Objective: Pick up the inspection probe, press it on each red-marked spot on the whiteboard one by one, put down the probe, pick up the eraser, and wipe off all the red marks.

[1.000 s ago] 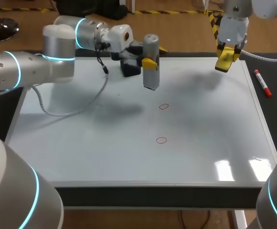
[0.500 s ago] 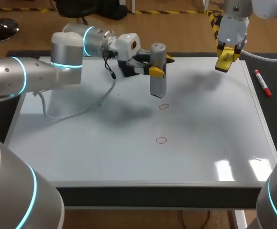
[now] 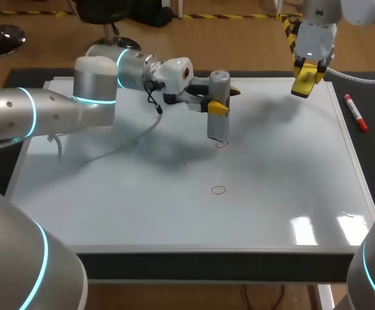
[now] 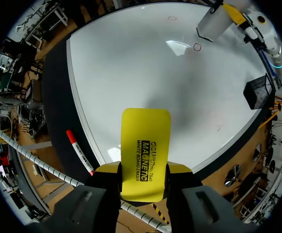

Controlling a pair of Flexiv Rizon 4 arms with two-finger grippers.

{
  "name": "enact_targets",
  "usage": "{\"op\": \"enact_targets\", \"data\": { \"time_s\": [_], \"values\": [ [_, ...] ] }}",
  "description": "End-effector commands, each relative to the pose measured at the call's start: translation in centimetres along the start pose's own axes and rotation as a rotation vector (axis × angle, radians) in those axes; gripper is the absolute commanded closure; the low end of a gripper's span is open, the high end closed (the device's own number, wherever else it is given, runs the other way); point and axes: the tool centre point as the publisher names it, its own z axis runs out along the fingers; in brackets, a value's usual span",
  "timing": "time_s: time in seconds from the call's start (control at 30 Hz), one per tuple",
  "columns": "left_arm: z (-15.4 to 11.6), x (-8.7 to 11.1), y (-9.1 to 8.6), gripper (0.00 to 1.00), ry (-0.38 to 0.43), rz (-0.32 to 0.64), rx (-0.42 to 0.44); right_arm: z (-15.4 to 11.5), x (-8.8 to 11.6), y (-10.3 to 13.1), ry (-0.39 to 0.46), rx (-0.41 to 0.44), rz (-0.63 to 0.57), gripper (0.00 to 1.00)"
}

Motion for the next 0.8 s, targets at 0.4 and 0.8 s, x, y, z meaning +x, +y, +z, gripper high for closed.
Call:
{"op": "enact_targets", "data": {
  "time_s": [0.4,0.8],
  "values": [
    [0.7,-0.4,2.0,1.00,-0.035,0.001,0.020,-0.1,0.0,-0.1,0.005,0.000,-0.002,1.00],
    [0.0,-1.7,3.3,1.00,-0.051,0.006,0.060,-0.1,0.0,-0.1,0.005,0.000,-0.002,1.00]
  ]
}}
